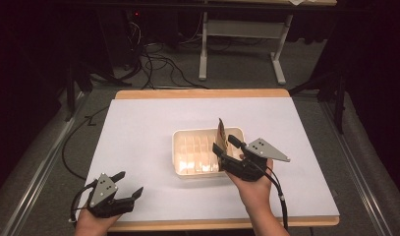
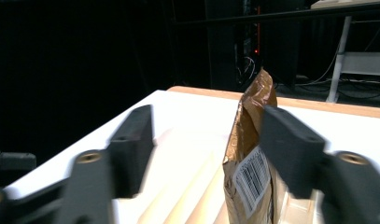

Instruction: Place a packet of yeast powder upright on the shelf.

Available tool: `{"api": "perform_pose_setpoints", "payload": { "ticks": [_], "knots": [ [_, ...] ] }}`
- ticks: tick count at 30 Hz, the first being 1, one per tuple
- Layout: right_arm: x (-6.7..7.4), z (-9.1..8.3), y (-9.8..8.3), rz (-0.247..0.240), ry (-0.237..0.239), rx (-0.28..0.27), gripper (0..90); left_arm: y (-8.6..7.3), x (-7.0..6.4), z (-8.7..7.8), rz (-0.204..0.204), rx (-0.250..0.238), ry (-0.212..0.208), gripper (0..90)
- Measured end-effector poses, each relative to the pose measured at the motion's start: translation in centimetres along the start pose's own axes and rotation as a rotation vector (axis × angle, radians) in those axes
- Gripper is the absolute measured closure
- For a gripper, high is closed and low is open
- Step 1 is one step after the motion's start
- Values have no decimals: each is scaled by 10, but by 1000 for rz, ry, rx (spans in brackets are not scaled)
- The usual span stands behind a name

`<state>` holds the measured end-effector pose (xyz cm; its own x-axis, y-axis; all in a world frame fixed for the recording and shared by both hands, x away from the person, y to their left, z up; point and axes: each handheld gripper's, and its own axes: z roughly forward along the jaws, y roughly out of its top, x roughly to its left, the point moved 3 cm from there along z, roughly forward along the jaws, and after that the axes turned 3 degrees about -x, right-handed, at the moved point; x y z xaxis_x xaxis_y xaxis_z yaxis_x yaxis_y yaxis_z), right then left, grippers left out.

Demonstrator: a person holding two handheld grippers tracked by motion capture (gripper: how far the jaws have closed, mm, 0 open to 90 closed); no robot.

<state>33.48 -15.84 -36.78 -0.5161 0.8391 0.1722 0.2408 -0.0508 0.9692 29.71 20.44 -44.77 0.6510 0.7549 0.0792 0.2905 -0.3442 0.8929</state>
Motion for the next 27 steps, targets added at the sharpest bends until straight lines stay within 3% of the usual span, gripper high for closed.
{"api": "perform_pose_setpoints", "payload": {
  "ticks": [1,2,6,11,13,14,15,16,17,18,19,21,22,24,27],
  "knots": [
    [0,0,0,0,0,0,298,0,0,0,0,0,0,226],
    [1,-3,3,-21,-3,7,221,0,1,0,-4,-1,0,227],
    [-7,-12,5,-53,-18,36,155,-1,3,-1,-18,-5,5,227],
    [-25,-28,5,-74,-42,50,153,-1,8,-3,-34,-8,17,227],
    [-38,-37,2,-80,-71,72,157,-2,10,-3,-43,-4,24,227],
    [-54,-46,-1,-75,-107,87,157,-3,12,-3,-45,1,29,227],
    [-54,-46,-1,-75,-107,87,157,-4,13,-2,-48,5,34,227],
    [-71,-56,-6,-66,-140,92,156,-4,14,-2,-51,8,39,226],
    [-71,-56,-6,-66,-140,92,156,-5,16,-2,-50,12,47,226],
    [-80,-62,-9,-63,-155,89,156,-5,17,-2,-53,13,51,225],
    [-98,-73,-16,-42,-182,101,156,-6,18,-2,-60,17,58,225],
    [-116,-86,-23,-17,-216,117,156,-7,19,-1,-65,24,62,225],
    [-116,-86,-23,-17,-216,117,156,-7,19,-1,-65,24,62,225],
    [-139,-105,-36,23,-259,124,154,-8,18,1,-59,41,66,224],
    [-148,-117,-51,24,-287,119,156,-9,17,4,-54,51,63,223]
  ]
}}
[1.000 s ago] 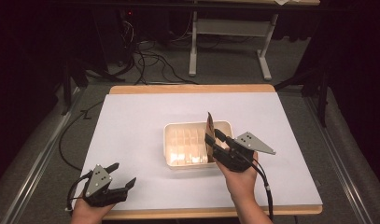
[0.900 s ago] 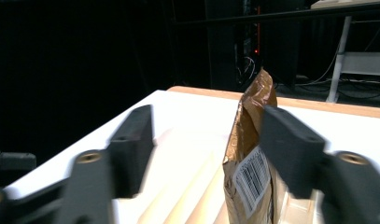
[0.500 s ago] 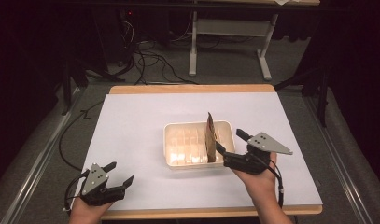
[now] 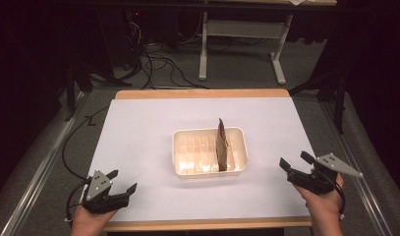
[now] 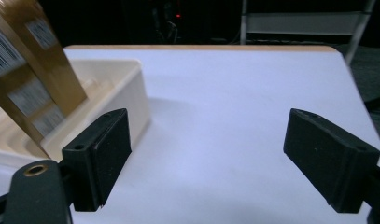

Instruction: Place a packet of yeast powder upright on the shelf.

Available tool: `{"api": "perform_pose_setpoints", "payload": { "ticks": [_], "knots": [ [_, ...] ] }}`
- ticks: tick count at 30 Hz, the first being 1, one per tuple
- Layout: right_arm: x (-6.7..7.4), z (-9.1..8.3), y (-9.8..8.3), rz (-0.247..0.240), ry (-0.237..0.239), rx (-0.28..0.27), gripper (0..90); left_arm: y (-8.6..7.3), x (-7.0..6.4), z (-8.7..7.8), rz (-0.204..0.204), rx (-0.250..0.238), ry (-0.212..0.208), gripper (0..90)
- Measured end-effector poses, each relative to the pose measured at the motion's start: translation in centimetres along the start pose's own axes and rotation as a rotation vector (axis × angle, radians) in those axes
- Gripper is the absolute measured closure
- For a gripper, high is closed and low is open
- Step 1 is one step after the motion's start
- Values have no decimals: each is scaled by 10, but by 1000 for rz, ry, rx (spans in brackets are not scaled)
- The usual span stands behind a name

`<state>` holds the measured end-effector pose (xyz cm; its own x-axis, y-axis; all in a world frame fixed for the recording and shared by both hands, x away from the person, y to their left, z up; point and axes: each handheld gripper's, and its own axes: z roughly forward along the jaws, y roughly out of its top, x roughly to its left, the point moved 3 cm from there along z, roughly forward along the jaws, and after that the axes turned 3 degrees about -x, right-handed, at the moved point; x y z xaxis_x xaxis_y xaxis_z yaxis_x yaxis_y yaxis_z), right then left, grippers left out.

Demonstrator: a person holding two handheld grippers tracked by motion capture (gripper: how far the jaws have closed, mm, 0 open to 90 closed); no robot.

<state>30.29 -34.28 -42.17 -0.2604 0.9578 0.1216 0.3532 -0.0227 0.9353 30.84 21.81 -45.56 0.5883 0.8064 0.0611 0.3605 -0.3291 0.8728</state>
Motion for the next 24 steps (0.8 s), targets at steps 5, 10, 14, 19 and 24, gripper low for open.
{"api": "perform_pose_setpoints", "payload": {
  "ticks": [5,10,14,19,24],
  "knots": [
    [-6,-2,-35,-15,39,69,160,1,-6,7,21,24,-4,221],
    [9,2,-32,-79,73,64,156,2,-9,5,32,18,-1,215],
    [17,5,-36,-128,89,98,155,1,-7,2,29,8,-1,211],
    [13,7,-37,-108,75,112,156,3,-7,0,29,-4,-8,208],
    [6,6,-39,-83,62,114,158,4,-8,0,35,-6,-10,208]
  ]
}}
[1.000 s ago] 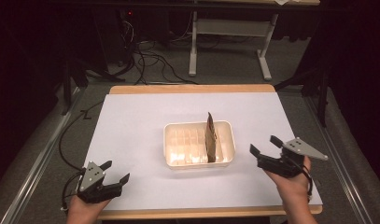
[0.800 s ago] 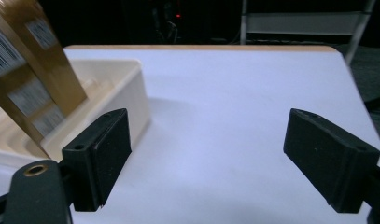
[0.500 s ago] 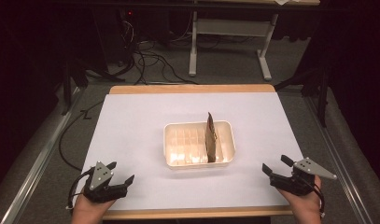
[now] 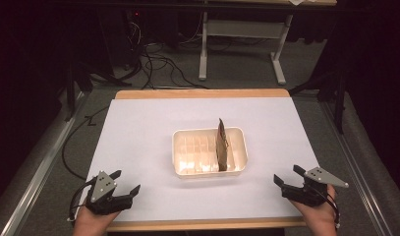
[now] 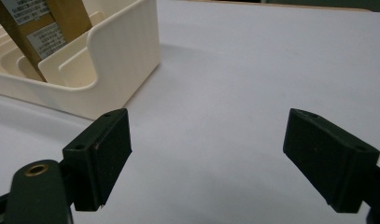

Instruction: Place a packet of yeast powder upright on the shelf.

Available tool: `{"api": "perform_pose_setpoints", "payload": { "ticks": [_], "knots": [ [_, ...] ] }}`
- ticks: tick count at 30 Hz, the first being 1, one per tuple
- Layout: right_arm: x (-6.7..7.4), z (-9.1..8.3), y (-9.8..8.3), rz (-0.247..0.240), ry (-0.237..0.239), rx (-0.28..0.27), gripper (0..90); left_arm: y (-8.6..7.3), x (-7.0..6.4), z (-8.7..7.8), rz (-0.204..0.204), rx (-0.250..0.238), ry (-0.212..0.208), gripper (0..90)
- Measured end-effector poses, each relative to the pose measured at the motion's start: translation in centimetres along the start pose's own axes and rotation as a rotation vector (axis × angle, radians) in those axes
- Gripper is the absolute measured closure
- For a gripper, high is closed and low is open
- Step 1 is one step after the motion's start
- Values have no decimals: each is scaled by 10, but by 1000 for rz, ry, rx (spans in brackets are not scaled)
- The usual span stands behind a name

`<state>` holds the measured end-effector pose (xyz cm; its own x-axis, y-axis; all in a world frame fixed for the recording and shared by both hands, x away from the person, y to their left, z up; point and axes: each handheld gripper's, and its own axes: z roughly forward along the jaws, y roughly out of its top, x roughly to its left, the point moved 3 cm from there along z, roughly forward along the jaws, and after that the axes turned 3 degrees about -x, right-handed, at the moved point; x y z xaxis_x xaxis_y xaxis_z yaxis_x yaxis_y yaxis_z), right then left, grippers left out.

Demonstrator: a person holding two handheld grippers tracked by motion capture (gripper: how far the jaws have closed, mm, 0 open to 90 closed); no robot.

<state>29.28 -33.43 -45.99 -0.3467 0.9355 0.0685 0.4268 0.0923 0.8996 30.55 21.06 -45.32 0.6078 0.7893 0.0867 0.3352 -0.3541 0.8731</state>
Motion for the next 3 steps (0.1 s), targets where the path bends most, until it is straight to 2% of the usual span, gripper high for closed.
{"api": "perform_pose_setpoints", "payload": {
  "ticks": [3],
  "knots": [
    [1,-3,3,13,7,-11,155,0,-1,1,-6,2,-6,206]
  ]
}}
